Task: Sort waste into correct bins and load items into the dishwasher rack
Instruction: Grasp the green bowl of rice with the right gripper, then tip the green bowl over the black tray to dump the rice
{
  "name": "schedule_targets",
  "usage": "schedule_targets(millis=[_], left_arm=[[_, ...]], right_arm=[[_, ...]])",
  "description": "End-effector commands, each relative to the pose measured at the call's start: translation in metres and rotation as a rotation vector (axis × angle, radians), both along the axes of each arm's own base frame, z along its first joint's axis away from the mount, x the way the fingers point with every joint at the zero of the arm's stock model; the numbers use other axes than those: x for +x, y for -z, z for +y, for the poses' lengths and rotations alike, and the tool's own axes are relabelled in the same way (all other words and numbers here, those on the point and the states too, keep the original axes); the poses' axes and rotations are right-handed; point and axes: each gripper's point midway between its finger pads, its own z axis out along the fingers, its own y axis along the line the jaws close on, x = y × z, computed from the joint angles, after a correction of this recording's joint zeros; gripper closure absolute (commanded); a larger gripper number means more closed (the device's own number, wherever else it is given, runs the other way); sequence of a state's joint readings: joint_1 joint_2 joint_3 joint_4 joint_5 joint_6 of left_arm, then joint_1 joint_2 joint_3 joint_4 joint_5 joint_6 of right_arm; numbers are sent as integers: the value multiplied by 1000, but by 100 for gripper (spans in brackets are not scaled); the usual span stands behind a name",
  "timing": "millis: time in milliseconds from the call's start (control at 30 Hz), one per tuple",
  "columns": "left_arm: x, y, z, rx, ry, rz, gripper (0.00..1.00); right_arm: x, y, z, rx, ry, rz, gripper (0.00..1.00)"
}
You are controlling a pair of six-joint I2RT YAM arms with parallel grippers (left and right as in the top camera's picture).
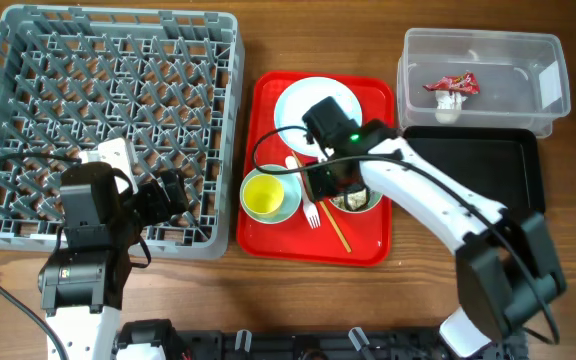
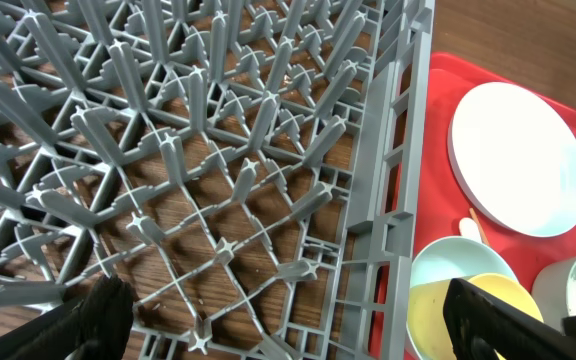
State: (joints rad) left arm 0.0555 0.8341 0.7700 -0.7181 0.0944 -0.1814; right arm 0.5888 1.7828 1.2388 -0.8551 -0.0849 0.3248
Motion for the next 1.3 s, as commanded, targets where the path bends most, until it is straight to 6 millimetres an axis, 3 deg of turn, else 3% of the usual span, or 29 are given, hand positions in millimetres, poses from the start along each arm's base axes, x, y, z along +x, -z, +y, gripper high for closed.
schedule_targets(millis=[0, 233, 333, 467, 633, 800, 1067, 1133, 1267], left_arm=[[3, -9, 0, -10, -6, -23, 0], [3, -9, 0, -10, -6, -23, 0], [3, -9, 0, -10, -6, -23, 0], [3, -9, 0, -10, -6, -23, 0], [3, -9, 0, -10, -6, -23, 0], [3, -9, 0, -9, -6, -23, 0], [3, -9, 0, -9, -6, -23, 0], [3, -9, 0, -9, -6, -23, 0], [3, -9, 0, -9, -6, -23, 0]], right_arm=[[3, 24, -2, -53, 21, 19, 61], [3, 38, -3, -69, 55, 43, 76], [2, 39, -4, -73, 70, 47, 90], [-4, 46, -12, -101, 106, 60, 96], [-2, 42, -11, -93, 115, 51, 96], [6, 9, -7, -36, 122, -31, 96], [26, -98, -10, 191, 101, -256, 96], [36, -120, -32, 259, 169, -286, 96], [56, -127, -79, 368, 290, -260, 96]])
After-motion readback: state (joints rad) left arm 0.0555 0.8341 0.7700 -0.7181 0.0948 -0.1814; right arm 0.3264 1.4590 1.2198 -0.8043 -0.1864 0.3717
